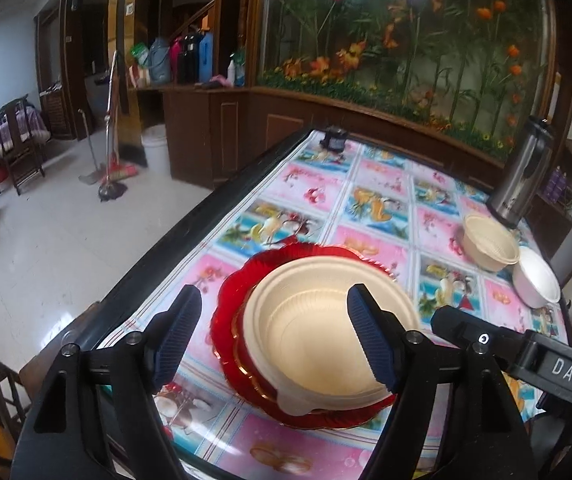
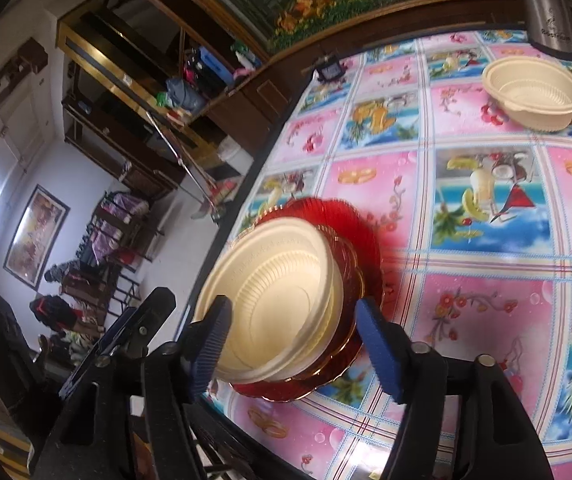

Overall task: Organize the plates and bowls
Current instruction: 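Withdraw both grippers from the stack toward the beige bowl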

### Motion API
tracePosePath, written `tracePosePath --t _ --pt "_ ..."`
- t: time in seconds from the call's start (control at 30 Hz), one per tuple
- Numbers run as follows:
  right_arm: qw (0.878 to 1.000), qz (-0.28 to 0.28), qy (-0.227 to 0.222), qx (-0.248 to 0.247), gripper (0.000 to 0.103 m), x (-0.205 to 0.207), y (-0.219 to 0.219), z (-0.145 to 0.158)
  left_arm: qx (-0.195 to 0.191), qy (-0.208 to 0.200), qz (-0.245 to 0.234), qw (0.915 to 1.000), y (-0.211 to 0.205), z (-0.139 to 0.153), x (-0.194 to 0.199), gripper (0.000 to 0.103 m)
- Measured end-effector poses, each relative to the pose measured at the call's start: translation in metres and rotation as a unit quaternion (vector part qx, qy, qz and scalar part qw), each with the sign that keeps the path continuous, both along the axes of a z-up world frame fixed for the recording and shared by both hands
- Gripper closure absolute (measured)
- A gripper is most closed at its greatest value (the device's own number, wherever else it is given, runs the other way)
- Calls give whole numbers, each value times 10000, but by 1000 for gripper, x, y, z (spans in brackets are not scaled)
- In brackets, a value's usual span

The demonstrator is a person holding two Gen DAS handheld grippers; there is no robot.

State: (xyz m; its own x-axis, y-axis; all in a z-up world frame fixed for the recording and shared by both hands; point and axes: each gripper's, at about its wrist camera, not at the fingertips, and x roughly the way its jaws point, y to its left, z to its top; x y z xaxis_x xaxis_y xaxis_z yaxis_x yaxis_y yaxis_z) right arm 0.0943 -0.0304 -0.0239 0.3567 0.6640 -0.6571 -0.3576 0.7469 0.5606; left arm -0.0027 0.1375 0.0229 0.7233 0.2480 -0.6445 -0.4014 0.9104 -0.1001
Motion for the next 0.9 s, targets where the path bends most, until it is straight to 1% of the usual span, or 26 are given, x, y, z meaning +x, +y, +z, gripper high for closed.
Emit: tracePosePath --t 0.03,0.07,0.17,0.23,0.37,0.5,0.57,0.73,0.9 --pt "9999 -61 -76 41 27 -1 -4 3 -6 -56 -2 10000 -1 2 0 28" --pt "9998 -121 -132 71 24 -2 -8 5 -18 -96 5 10000 -2 4 -1 27" --pt "9991 -294 -251 170 21 -3 -20 11 -80 -271 -11 9996 -7 11 -1 27" --pt "9984 -422 -310 236 20 -3 -29 15 -95 -350 -54 9993 -13 16 0 23" --pt "9969 -631 -374 293 17 -1 -49 20 -2 -443 -321 9985 -35 23 9 21" --pt "9945 -933 -352 326 14 1 -76 20 129 -357 -700 9968 -64 23 27 21" --pt "9928 -1113 -350 279 12 4 -92 19 177 -229 -892 9956 -80 20 38 21" --pt "9871 -1557 -113 352 11 16 -134 6 326 -4 -1259 9915 -121 8 65 21" --pt "9803 -1935 14 390 11 26 -175 -6 562 165 -1484 9872 -156 -3 84 21"
